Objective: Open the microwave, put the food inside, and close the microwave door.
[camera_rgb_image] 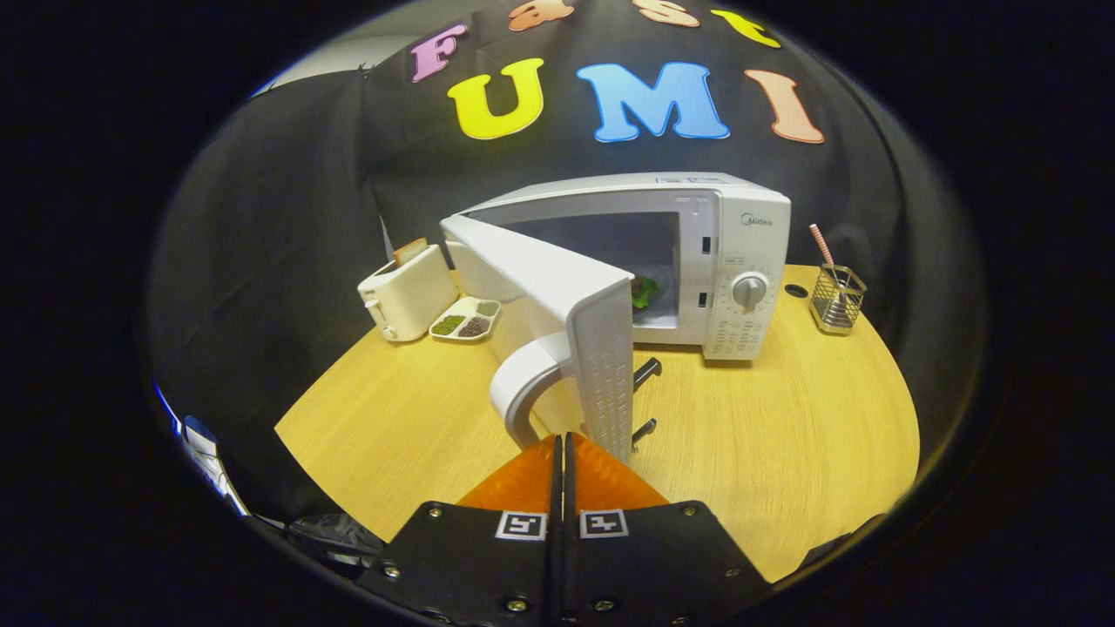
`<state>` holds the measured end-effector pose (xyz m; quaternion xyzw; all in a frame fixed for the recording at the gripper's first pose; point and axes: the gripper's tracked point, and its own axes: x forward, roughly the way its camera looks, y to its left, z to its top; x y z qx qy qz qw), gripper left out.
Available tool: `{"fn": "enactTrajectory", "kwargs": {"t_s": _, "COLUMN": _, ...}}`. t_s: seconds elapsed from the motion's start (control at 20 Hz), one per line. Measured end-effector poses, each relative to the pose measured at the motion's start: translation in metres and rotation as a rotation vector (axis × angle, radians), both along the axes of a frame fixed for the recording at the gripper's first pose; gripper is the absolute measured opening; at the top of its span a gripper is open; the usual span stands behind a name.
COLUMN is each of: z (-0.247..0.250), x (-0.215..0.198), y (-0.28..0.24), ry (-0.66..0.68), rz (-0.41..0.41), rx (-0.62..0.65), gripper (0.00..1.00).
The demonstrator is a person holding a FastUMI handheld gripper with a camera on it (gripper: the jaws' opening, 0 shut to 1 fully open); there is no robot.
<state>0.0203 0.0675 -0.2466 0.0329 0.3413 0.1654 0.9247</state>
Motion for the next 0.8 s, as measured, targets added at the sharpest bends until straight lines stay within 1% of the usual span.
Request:
{"fn": "enactTrajectory", "kwargs": {"t_s": 0.6, "z": -0.010, "x": 0.085, "y": -0.067, "ry": 0.002, "rz": -0.167, "rx": -0.040, "gripper": 0.00}}
{"fn": "enactTrajectory", "kwargs": {"t_s": 0.7, "z": -0.011, "x": 0.092, "y": -0.071, "ry": 0.007, "rz": -0.182, "rx": -0.039, "gripper": 0.00}}
{"fn": "enactTrajectory", "kwargs": {"t_s": 0.8, "z": -0.010, "x": 0.085, "y": -0.069, "ry": 0.012, "rz": -0.180, "rx": -0.037, "gripper": 0.00}}
